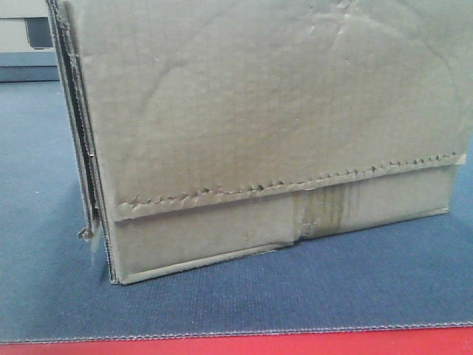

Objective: Grab carton from right shelf to conveyor
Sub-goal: 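Open both grippers and withdraw them from the carton walls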

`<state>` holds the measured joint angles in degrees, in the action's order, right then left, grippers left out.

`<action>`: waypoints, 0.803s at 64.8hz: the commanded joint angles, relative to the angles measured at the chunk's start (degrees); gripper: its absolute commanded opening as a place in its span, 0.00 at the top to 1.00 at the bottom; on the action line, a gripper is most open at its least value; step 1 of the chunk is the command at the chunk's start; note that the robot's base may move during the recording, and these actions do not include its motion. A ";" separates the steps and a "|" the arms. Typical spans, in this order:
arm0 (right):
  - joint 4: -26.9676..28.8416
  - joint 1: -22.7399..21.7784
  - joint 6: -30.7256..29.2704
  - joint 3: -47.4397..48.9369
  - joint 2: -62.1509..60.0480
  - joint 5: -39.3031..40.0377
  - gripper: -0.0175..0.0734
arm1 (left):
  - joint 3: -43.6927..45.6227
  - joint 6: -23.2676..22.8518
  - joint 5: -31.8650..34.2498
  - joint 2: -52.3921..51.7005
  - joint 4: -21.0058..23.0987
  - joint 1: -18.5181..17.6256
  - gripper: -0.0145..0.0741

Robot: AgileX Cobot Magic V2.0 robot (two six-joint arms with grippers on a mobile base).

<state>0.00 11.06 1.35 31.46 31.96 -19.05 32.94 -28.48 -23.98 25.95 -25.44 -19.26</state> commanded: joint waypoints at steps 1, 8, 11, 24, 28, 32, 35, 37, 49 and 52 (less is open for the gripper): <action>-0.50 -0.34 0.12 -4.33 -6.30 4.87 0.88 | -2.18 -0.31 2.80 -3.05 -0.73 0.31 0.85; -0.50 -0.34 0.12 -8.20 -12.91 8.60 0.88 | -2.83 -0.31 2.32 -4.73 -0.83 0.31 0.85; -0.50 -0.34 0.12 -9.20 -15.25 9.44 0.88 | -2.83 -0.31 2.32 -4.98 -0.83 0.31 0.85; -0.50 -0.34 0.12 -10.16 -17.99 10.93 0.88 | -2.83 -0.31 2.46 -4.97 -0.83 0.31 0.85; -0.50 -0.34 0.12 -10.16 -17.99 10.93 0.88 | -2.83 -0.31 2.46 -4.97 -0.83 0.31 0.85; -0.50 -0.34 0.12 -10.16 -17.99 10.93 0.88 | -2.83 -0.31 2.46 -4.97 -0.83 0.31 0.85; -0.50 -0.34 0.12 -10.16 -17.99 10.93 0.88 | -2.83 -0.31 2.46 -4.97 -0.83 0.31 0.85; -0.50 -0.34 0.12 -10.16 -17.99 10.93 0.88 | -2.83 -0.31 2.46 -4.97 -0.83 0.31 0.85; -0.50 -0.34 0.12 -10.16 -17.99 10.93 0.88 | -2.83 -0.31 2.46 -4.97 -0.83 0.31 0.85; -0.50 -0.34 0.12 -10.16 -17.99 10.93 0.88 | -2.83 -0.31 2.46 -4.97 -0.83 0.31 0.85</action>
<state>0.00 11.06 1.35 21.52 14.26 -9.81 30.14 -28.48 -22.87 21.25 -25.82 -19.26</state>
